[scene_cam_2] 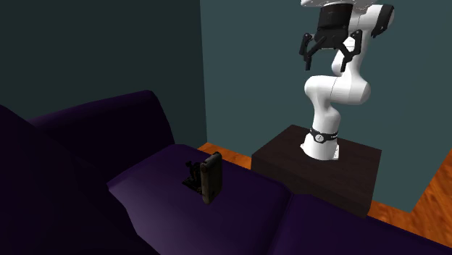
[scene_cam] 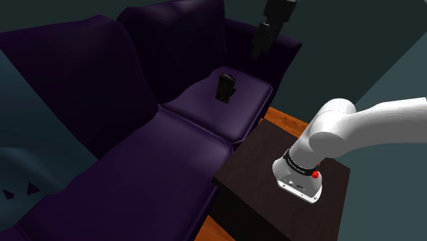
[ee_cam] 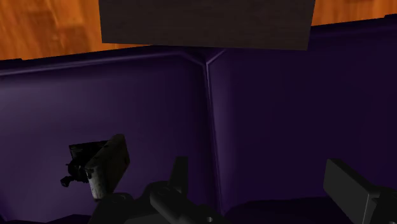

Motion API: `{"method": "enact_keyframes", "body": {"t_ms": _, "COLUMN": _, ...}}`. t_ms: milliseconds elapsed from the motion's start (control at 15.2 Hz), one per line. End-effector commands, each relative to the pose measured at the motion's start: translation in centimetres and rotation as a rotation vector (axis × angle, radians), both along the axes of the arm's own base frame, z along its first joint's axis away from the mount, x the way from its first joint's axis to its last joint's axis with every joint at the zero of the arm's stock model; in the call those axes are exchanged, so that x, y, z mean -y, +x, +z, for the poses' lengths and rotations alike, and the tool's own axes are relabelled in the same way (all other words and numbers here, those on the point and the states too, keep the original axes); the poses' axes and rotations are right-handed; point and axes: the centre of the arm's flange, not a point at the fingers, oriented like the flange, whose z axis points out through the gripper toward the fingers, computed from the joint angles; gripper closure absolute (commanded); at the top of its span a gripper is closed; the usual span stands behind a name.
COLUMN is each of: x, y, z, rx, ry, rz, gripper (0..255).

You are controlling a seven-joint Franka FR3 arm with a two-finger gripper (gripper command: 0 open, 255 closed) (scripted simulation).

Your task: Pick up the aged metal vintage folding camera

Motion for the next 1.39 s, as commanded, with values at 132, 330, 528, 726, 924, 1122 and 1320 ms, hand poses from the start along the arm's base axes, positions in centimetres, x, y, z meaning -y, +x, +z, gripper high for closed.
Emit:
{"method": "enact_keyframes", "body": {"t_ms": 132, "x": 1.4, "y": 1.3, "z": -1.7, "rx": 0.0, "ry": -0.004, "rz": 0.004, "gripper": 0}}
{"method": "enact_keyframes", "body": {"t_ms": 330, "x": 3.6, "y": 3.3, "z": -4.3, "rx": 0.0, "ry": -0.009, "rz": 0.01, "gripper": 0}}
{"method": "enact_keyframes", "body": {"t_ms": 528, "x": 5.7, "y": 5.3, "z": -6.9, "rx": 0.0, "ry": -0.015, "rz": 0.016, "gripper": 0}}
{"method": "enact_keyframes", "body": {"t_ms": 726, "x": 7.9, "y": 7.3, "z": -9.5, "rx": 0.0, "ry": -0.02, "rz": 0.022, "gripper": 0}}
{"method": "enact_keyframes", "body": {"t_ms": 924, "x": 10.1, "y": 9.3, "z": -12.1, "rx": 0.0, "ry": -0.026, "rz": 0.028, "gripper": 0}}
{"method": "enact_keyframes", "body": {"t_ms": 1122, "x": 12.2, "y": 11.3, "z": -14.6, "rx": 0.0, "ry": -0.031, "rz": 0.034, "gripper": 0}}
{"method": "enact_keyframes", "body": {"t_ms": 1320, "x": 14.4, "y": 13.4, "z": -17.2, "rx": 0.0, "ry": -0.037, "rz": 0.039, "gripper": 0}}
